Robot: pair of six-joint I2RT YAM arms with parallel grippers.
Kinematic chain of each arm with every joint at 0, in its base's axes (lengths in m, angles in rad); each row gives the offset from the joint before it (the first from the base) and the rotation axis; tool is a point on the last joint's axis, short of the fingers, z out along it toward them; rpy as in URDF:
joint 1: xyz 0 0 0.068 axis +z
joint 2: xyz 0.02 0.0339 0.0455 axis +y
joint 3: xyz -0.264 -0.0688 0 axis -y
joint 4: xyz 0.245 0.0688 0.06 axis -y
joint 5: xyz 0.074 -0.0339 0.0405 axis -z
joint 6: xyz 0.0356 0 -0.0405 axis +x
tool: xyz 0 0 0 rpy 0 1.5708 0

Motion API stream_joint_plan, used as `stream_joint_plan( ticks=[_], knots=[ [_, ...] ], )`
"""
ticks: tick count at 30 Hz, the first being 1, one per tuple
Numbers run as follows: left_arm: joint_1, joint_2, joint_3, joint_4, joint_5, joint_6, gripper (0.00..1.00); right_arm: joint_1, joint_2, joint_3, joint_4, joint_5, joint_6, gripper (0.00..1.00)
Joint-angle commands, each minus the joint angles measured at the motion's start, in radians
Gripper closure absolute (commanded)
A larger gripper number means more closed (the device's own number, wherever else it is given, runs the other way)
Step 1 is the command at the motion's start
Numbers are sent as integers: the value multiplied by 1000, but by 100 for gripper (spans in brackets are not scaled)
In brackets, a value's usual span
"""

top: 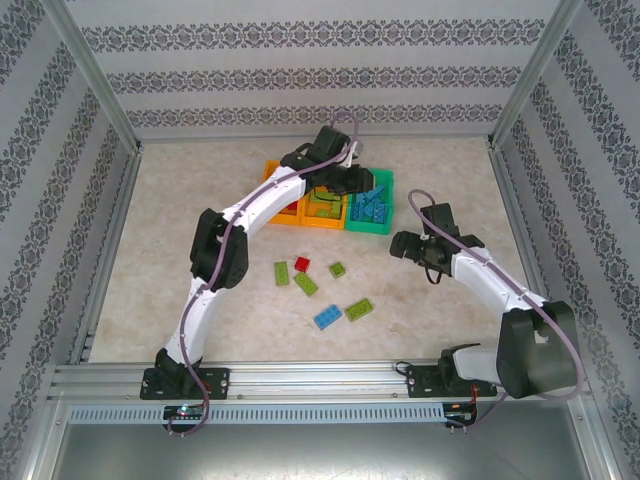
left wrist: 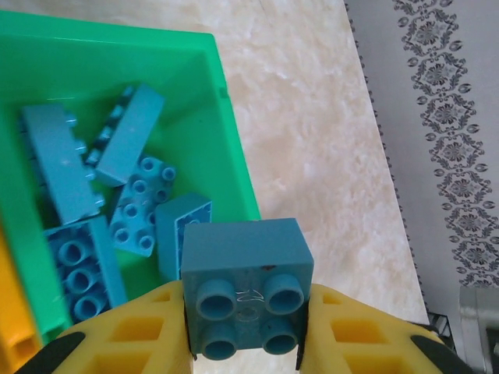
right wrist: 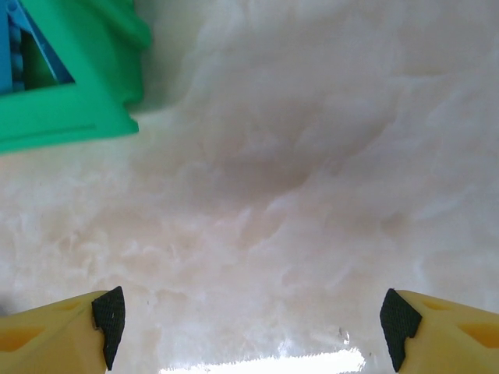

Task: Sort the legos into containers by color

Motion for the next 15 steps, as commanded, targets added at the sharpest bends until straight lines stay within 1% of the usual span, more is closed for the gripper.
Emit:
stream_joint_plan(
  ticks=[1, 5, 7, 11, 15],
  knots=[
    [-5, 61, 61, 0, 61, -7, 72, 12, -48, -39, -11, -43, 7, 12],
    [-6, 96, 66, 35, 62, -56, 69, 19, -67, -61, -3, -45, 23, 12],
    [-8, 102, 63, 35, 49, -69, 64, 25, -69, -64, 5, -48, 29, 12],
    [-13, 93, 62, 27, 39, -58, 53, 53, -56, -60, 12, -47, 12, 13],
    [-21, 64, 53, 21, 31, -28, 37, 123, -55, -58, 2, -32, -24, 12]
  ],
)
